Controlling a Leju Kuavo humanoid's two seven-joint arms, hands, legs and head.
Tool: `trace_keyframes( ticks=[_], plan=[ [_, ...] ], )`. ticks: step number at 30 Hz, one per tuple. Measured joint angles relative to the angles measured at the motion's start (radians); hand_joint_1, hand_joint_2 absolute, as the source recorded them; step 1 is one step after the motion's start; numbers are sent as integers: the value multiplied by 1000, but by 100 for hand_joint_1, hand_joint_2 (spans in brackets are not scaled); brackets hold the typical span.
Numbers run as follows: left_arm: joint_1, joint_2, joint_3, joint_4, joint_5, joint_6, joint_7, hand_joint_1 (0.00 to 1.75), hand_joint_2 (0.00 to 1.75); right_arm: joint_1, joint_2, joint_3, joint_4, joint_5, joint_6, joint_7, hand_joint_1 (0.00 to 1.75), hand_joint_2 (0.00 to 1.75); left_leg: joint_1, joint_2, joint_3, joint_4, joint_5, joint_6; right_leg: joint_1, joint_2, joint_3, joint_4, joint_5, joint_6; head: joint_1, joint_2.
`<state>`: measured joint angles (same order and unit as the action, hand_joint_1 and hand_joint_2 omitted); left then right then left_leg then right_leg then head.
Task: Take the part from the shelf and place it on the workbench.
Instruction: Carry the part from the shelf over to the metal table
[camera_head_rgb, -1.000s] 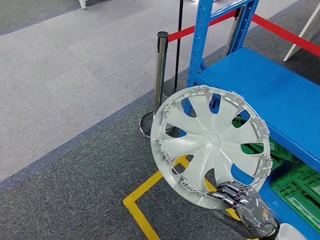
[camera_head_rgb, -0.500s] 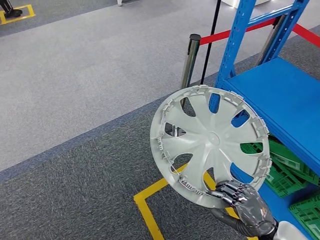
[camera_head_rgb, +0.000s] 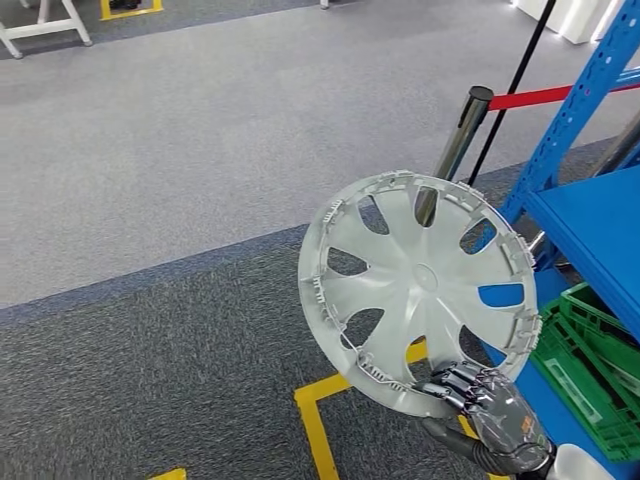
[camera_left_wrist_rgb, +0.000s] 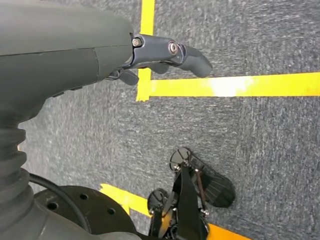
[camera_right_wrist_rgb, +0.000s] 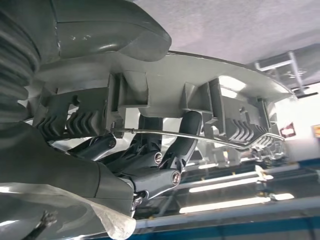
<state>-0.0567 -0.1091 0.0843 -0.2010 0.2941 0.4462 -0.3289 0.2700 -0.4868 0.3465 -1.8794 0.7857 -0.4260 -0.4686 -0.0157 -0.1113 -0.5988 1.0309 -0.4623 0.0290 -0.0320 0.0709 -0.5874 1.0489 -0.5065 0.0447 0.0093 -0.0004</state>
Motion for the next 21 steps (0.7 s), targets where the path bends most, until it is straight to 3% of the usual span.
trace_keyframes(
  ticks=[1,3,5,7,9,10,11,12,14,16,18,19,21],
  plan=[
    [1,0,0,0,-1,1,0,0,175,0,0,0,0,0,0,0,175,175,1,-11,-4,2,0,-5,1,7,7,-11,-3,-5,0,0],
    [4,1,0,0,-1,2,-1,0,175,-1,0,2,0,1,0,-1,175,175,5,-21,-10,3,1,-15,3,-14,14,-16,-1,-17,0,0],
    [5,1,0,0,-1,5,-1,0,175,0,0,2,0,1,-2,-1,175,175,4,21,-24,38,-21,-26,3,-39,21,-21,-1,-29,-4,0],
    [3,0,0,0,0,6,-1,0,175,2,0,3,0,2,-4,-1,175,175,6,78,-72,143,-77,-36,6,-68,27,-23,-5,-38,-8,0],
    [1,-1,0,0,2,6,-1,0,175,3,0,4,0,4,-5,-1,175,175,14,95,-125,259,-123,-43,9,-98,32,-23,-9,-42,-8,0],
    [2,-2,0,0,2,6,-1,0,175,3,0,5,0,4,-5,-2,175,175,17,97,-135,278,-122,-45,10,-112,34,-23,-12,-42,-8,0],
    [3,-3,0,0,2,6,-1,0,175,3,0,6,0,5,-5,-2,175,175,18,99,-126,261,-104,-45,10,-125,36,-23,-14,-41,-8,0],
    [4,-3,0,0,2,6,-1,0,175,3,0,7,0,5,-5,-3,175,175,19,104,-100,210,-72,-44,10,-138,40,-23,-17,-39,-8,0],
    [3,-3,0,0,2,6,-1,0,175,3,0,7,0,6,-5,-3,175,175,11,148,-34,78,-17,-36,12,-161,48,-22,-24,-33,-8,0],
    [1,-3,0,0,3,6,-1,0,175,2,0,7,0,8,-6,-4,175,175,-1,184,-5,11,-4,-25,16,-181,54,-24,-30,-23,-7,0],
    [2,-3,1,0,6,3,-1,0,175,1,0,7,0,10,-7,-5,175,175,-6,169,-5,4,-4,-14,16,-200,61,-30,-33,-11,-7,0],
    [4,-2,2,0,9,-1,-1,0,175,-1,0,8,0,10,-7,-5,175,175,-4,157,-2,-2,-2,-8,13,-194,64,-29,-38,-6,-7,0],
    [4,-1,2,0,13,-9,-3,0,175,-1,0,8,0,11,-7,-5,175,175,1,135,7,-14,3,6,8,-144,47,14,-70,-1,-4,0]
  ],
)
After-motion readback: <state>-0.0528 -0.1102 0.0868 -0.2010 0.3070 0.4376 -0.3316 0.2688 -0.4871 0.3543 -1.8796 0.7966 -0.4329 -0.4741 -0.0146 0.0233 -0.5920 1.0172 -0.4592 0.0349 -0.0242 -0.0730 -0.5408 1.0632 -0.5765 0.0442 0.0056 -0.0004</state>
